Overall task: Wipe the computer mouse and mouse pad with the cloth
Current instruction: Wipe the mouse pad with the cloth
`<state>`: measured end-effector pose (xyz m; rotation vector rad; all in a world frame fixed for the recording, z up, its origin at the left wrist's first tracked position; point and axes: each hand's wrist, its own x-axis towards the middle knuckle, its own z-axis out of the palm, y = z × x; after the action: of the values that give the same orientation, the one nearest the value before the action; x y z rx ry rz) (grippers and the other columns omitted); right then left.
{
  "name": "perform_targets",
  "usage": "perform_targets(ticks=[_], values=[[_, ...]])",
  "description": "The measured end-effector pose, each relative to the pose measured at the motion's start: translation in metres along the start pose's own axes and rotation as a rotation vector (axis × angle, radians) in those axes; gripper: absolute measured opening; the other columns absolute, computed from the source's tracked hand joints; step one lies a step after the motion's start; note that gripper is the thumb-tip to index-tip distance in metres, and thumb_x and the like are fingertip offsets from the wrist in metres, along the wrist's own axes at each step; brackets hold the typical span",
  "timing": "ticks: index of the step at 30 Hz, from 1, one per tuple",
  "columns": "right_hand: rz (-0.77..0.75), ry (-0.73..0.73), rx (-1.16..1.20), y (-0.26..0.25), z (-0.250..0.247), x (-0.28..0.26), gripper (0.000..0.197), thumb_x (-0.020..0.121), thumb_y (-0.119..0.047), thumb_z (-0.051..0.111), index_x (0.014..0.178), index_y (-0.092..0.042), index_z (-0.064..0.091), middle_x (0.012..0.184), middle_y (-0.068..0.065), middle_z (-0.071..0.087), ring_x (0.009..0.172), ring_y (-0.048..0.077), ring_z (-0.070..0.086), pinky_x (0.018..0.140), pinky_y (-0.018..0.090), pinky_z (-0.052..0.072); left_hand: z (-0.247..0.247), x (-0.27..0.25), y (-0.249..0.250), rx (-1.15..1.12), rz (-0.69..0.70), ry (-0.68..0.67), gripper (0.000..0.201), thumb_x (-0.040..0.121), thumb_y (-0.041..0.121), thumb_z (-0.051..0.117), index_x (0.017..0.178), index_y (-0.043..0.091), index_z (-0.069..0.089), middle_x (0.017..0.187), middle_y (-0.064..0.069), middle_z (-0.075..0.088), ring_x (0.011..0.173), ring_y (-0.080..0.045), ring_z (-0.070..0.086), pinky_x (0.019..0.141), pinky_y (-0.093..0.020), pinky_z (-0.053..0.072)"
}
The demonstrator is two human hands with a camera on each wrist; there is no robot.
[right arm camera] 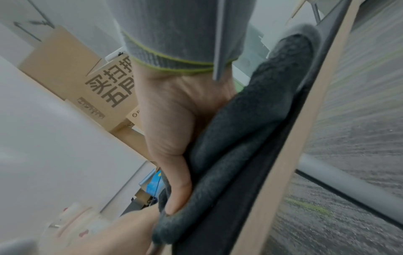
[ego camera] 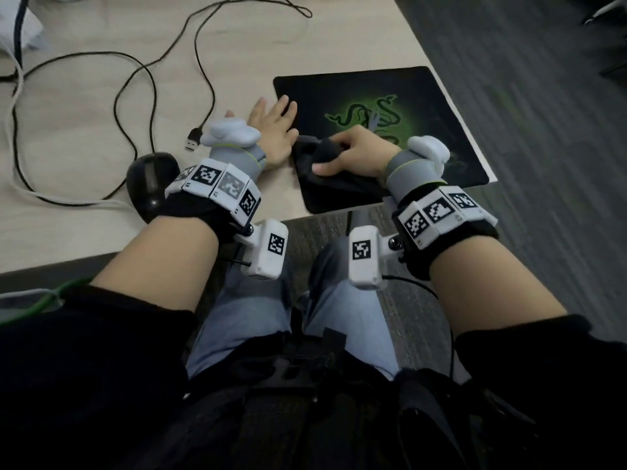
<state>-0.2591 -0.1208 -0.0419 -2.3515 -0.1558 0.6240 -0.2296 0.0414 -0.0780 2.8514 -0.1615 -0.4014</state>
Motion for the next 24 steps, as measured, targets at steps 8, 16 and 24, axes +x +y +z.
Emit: perform_targets(ticks=[8,16,24], values=[[0.102,0.417,-0.067,-0.003,0.008,0.022,0.039,0.084,-0.04,0.062,0.116,-0.017,0.063,0.117,0.01,0.066,0.117,0.029,0.055,0.097,0.033,0.043,0.007,-0.028,-0.007,0.015,0.048,-0.047,0.057,0.1,0.031,0.03,0.151,0.026,0.005,0.159,0.012,-0.004,0.148,-0.014,-0.006,0.115,-0.058,-0.004],[-0.11,0.262,-0.143,0.009,0.047,-0.018,0.03,0.08,-0.045,0.066,0.102,-0.025,0.067,0.094,-0.002,0.058,0.11,0.03,0.056,0.088,0.041,0.04,0.01,-0.027,-0.005,0.034,0.027,-0.022,0.054,0.1,0.019,0.023,0.15,0.029,0.006,0.159,0.013,-0.001,0.148,-0.014,-0.003,0.115,-0.058,-0.003],[0.162,0.51,-0.223,0.033,0.023,-0.026,0.046,0.087,-0.05,0.053,0.125,-0.024,0.053,0.13,0.012,0.052,0.128,0.034,0.04,0.103,0.044,0.032,0.018,-0.029,-0.004,0.038,-0.009,0.048,0.062,0.094,0.058,0.024,0.149,0.033,0.01,0.159,0.016,0.002,0.148,-0.015,-0.004,0.112,-0.063,-0.004]])
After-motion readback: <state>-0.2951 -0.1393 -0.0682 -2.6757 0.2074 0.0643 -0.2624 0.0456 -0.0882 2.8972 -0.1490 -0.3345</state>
